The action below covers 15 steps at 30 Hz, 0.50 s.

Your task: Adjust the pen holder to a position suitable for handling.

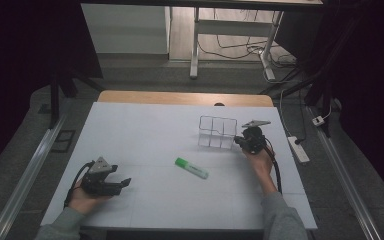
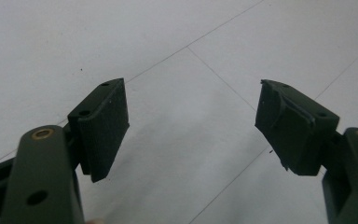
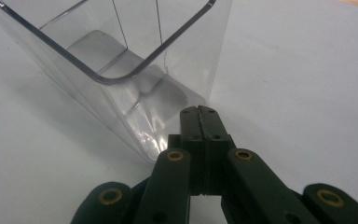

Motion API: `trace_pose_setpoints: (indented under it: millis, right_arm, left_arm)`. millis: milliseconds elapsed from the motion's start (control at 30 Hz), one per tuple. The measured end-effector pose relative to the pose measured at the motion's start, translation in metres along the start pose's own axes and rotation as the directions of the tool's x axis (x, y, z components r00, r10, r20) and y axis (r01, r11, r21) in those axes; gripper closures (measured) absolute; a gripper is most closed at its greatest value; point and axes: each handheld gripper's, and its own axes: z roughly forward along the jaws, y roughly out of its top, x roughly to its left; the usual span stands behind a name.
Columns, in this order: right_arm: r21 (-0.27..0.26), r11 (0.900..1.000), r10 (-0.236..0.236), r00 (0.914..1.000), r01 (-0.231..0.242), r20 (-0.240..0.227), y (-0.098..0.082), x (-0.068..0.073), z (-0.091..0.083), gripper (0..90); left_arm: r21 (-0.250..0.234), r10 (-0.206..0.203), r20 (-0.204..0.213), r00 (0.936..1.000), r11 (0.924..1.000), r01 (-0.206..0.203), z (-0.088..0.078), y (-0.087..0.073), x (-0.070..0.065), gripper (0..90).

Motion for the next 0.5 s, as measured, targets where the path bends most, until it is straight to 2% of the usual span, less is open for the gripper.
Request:
trace_pose_setpoints:
  millis: [500]
  right_arm:
    - [0.002,0.998,-0.058,0.9981,0.058,-0.021,0.014,0.024,0.014,89.3]
  left_arm:
    - [0.003,0.005,-0.001,1.0000,1.0000,-0.005,0.000,0.000,-0.001,25.4]
